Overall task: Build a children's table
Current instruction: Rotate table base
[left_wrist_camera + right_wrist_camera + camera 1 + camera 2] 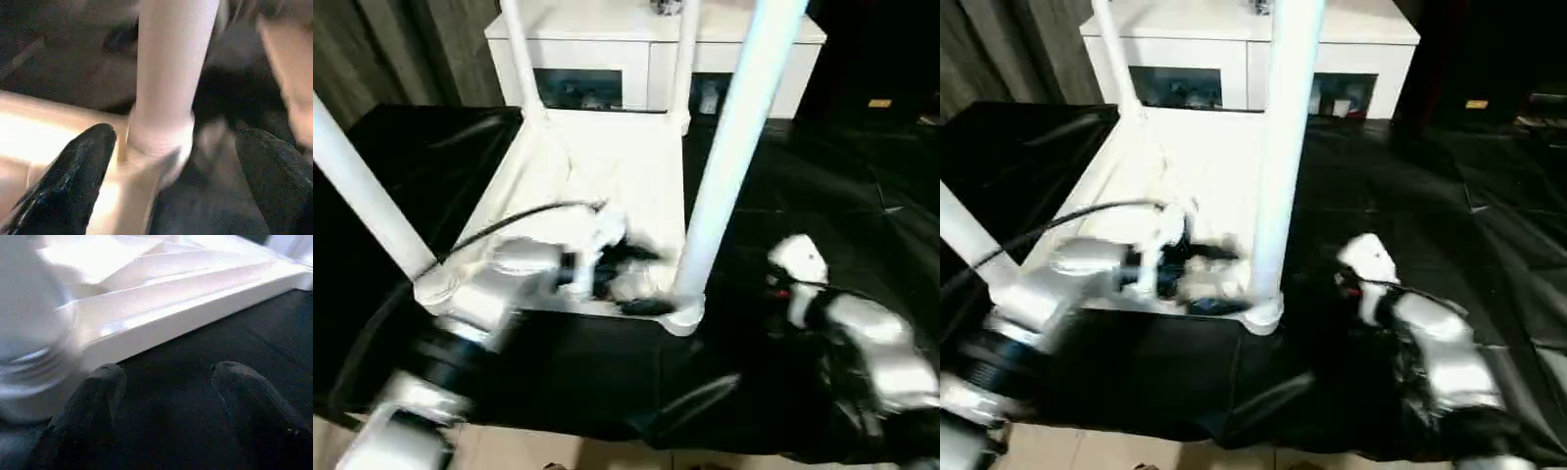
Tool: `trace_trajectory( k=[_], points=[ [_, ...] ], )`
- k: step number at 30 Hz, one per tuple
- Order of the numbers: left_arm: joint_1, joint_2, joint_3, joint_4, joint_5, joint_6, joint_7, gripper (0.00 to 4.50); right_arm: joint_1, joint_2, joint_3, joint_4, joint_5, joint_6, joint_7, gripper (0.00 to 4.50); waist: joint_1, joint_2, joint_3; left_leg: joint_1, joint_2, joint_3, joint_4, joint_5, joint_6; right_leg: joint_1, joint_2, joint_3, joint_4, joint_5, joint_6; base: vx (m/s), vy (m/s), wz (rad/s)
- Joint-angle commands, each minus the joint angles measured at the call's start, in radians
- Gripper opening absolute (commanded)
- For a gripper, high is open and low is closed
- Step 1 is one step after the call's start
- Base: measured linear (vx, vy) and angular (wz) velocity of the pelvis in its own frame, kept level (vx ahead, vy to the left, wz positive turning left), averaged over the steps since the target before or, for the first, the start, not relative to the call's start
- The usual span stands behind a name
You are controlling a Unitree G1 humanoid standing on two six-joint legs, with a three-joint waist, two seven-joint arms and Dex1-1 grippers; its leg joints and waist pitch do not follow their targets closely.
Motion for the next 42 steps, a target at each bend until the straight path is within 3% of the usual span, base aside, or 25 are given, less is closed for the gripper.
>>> trace_trajectory(
  k=[1,3,4,7,8,15,21,26,34,42],
  points=[
    [-0.031,0.003,-0.021,0.029,0.05,-0.054,0.003,4.47,0.01,-0.018,0.029,-0.039,-0.014,0.01,0.038,3.38,0.003,-0.005,-0.06,0.023,0.021,-0.01,-0.082,-0.333,0.039,0.045,-0.014,0.016,-0.064,-0.247,-0.231,0.0,0.0,0.0],
    [-0.05,-0.006,-0.024,0.085,0.087,-0.099,0.047,4.47,0.02,-0.037,0.041,-0.064,-0.022,0.017,0.046,3.38,0.004,-0.005,-0.06,0.02,0.021,-0.01,-0.082,-0.327,0.038,0.045,-0.014,0.015,-0.066,-0.239,-0.232,0.0,0.0,0.0],
    [-0.063,-0.009,-0.036,0.129,0.121,-0.128,0.085,4.18,0.026,-0.039,0.045,-0.087,-0.018,0.026,0.041,3.38,0.009,-0.003,-0.062,0.025,0.021,-0.009,-0.08,-0.323,0.037,0.043,-0.015,0.017,-0.064,-0.231,-0.233,0.0,0.0,0.0],
    [-0.069,-0.003,-0.055,0.174,0.161,-0.157,0.096,4.05,0.039,-0.035,0.05,-0.125,-0.013,0.046,0.037,3.38,0.014,-0.006,-0.063,0.019,0.02,-0.011,-0.079,-0.304,0.042,0.048,-0.017,0.016,-0.062,-0.225,-0.225,0.0,0.0,0.0],
    [-0.068,-0.001,-0.057,0.177,0.163,-0.152,0.089,3.79,0.042,-0.035,0.05,-0.133,-0.013,0.049,0.037,3.38,0.014,-0.005,-0.064,0.018,0.021,-0.012,-0.08,-0.293,0.044,0.048,-0.018,0.016,-0.06,-0.216,-0.224,0.0,0.0,0.0],
    [-0.046,0.019,-0.067,0.18,0.167,-0.132,0.015,3.32,0.054,-0.042,0.051,-0.157,-0.015,0.064,0.027,3.38,0.019,-0.002,-0.069,0.017,0.021,-0.009,-0.074,-0.23,0.069,0.05,-0.017,0.015,-0.049,-0.115,-0.272,0.0,0.0,0.0],
    [-0.066,-0.004,-0.06,0.256,0.205,-0.198,0.067,2.89,0.066,-0.051,0.062,-0.2,0.002,0.099,0.053,3.38,0.021,-0.004,-0.067,0.019,0.022,-0.01,-0.075,-0.264,0.064,0.05,-0.019,0.015,-0.054,-0.162,-0.254,0.0,0.0,0.0],
    [-0.067,-0.004,-0.066,0.279,0.217,-0.209,0.044,2.53,0.128,-0.117,0.109,-0.29,0.032,0.134,0.168,3.38,0.024,0.0,-0.065,0.019,0.025,-0.012,-0.078,-0.287,0.061,0.05,-0.021,0.016,-0.056,-0.178,-0.252,0.0,0.0,0.0],
    [-0.081,-0.026,-0.053,0.359,0.214,-0.235,0.018,1.94,0.135,-0.123,0.103,-0.309,0.029,0.14,0.159,3.38,0.022,-0.002,-0.063,0.018,0.023,-0.013,-0.08,-0.319,0.048,0.047,-0.022,0.016,-0.063,-0.235,-0.238,0.0,0.0,0.0],
    [-0.099,-0.037,-0.05,0.42,0.211,-0.24,-0.026,1.35,0.135,-0.129,0.104,-0.322,0.034,0.151,0.159,3.38,0.022,-0.002,-0.066,0.017,0.023,-0.013,-0.079,-0.304,0.054,0.048,-0.022,0.016,-0.061,-0.214,-0.244,0.0,0.0,0.0]
  ],
)
